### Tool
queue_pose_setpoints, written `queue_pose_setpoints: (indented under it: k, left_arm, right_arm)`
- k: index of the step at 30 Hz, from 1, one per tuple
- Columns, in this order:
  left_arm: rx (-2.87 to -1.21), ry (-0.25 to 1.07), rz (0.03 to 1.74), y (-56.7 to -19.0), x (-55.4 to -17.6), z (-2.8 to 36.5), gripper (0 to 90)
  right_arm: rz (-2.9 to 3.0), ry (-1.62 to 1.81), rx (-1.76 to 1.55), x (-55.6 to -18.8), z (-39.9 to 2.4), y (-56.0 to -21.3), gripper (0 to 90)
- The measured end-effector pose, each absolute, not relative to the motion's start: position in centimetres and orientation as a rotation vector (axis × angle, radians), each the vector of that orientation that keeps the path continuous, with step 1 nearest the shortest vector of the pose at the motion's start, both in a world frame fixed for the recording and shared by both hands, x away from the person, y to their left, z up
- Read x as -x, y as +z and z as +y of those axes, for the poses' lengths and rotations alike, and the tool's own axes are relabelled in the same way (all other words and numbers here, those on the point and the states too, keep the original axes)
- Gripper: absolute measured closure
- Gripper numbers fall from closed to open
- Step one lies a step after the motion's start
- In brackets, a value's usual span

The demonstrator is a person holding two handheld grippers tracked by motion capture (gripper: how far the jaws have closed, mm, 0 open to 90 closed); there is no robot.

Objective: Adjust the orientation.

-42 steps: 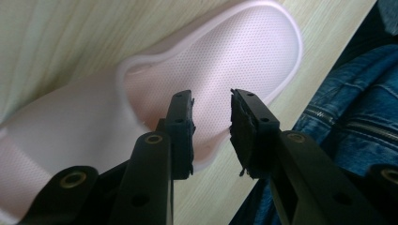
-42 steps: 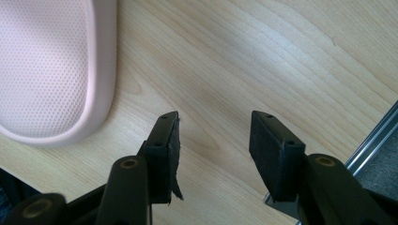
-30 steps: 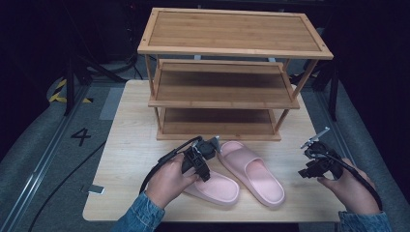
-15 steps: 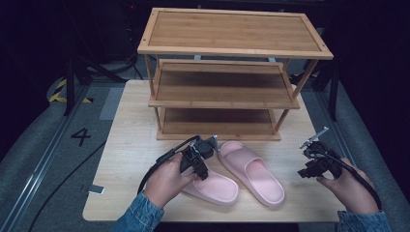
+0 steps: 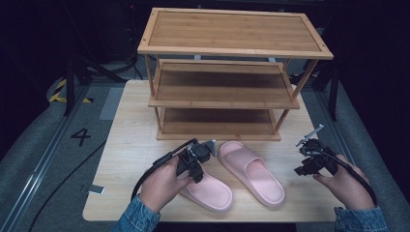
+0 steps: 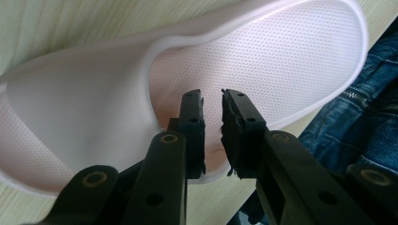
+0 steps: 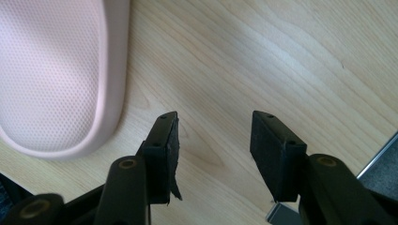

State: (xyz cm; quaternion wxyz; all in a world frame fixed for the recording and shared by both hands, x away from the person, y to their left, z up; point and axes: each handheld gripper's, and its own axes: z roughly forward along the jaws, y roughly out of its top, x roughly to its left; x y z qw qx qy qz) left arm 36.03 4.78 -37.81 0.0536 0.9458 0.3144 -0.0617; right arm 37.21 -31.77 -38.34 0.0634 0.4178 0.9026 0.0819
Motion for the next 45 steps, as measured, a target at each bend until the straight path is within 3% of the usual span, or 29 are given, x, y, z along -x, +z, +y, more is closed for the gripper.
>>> queue_pose_setpoints:
  k: [13, 21, 24, 32, 45]
  left_arm:
    - [-2.824, -0.115, 1.147, -38.2, -36.8, 8.0, 75.1]
    - [-2.794, -0.145, 1.149, -38.0, -36.7, 8.4, 72.1]
    - [-2.814, -0.197, 1.108, -38.0, -36.3, 8.1, 75.1]
    - [-2.838, -0.224, 1.195, -38.7, -35.4, 9.2, 81.0]
    - [-2.775, -0.065, 1.333, -38.4, -35.9, 12.1, 75.5]
  right_arm:
    - [2.762, 0.249, -1.204, -38.4, -30.4, -38.5, 52.4]
    - [2.763, 0.242, -1.203, -38.5, -30.3, -38.5, 52.3]
    - [2.764, 0.245, -1.202, -38.6, -30.2, -38.4, 52.3]
    - [2.776, 0.253, -1.167, -39.3, -29.5, -38.2, 52.3]
    - [2.814, 0.252, -1.102, -40.5, -28.0, -38.4, 52.0]
